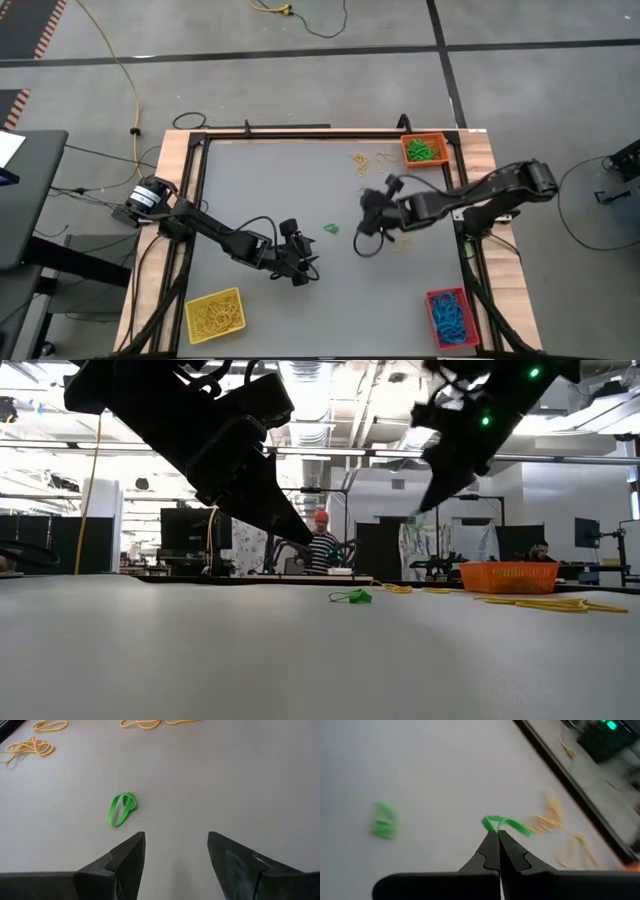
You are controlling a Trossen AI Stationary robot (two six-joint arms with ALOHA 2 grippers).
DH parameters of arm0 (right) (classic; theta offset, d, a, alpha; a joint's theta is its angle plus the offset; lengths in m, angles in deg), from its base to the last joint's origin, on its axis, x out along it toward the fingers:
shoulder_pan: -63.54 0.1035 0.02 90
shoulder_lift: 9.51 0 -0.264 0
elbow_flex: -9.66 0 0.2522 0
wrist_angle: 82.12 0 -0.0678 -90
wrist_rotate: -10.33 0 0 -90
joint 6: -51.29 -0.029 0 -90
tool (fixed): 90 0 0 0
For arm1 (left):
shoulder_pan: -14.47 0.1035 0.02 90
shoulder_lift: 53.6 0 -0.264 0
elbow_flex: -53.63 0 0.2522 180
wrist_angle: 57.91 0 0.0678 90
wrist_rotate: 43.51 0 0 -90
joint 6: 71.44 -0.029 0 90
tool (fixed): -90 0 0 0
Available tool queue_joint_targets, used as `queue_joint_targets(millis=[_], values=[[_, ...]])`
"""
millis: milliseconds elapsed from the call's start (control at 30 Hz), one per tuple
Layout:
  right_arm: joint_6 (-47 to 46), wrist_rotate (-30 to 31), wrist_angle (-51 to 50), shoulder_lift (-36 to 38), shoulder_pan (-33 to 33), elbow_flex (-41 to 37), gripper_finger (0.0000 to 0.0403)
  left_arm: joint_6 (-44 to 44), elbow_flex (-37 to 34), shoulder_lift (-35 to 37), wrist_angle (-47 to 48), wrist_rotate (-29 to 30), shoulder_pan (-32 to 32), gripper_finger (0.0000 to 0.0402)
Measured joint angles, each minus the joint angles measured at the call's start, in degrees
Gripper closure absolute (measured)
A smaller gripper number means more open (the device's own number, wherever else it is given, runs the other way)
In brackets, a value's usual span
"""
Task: Sort rubber bands into baskets
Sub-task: Put the green rubber band into the orange bin
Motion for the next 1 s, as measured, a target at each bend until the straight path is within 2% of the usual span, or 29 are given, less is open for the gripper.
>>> queue_joint_targets(millis=[200,400,733,900,1000], values=[[0.9,0.0,-11.7,3.9,-10.6,0.0,0.0386,0.3,0.0,0.0,0.0,0.0,0.0,0.0196],[5.5,-1.6,-20.3,7.5,-23.4,0.0,0.0386,0.6,0.0,0.0,0.0,0.0,0.0,0.0196],[15.5,-5.2,-23.9,8.7,-45.1,0.0,0.0386,2.0,0.0,0.0,0.0,0.0,1.3,0.0196],[19.2,-6.3,-23.6,8.7,-52.8,0.0,0.0386,2.0,0.0,0.0,0.0,0.0,2.0,0.0196],[21.3,-8.1,-22.7,8.3,-55.0,0.0,0.0386,2.0,0.0,0.0,0.0,0.0,2.3,0.0196]])
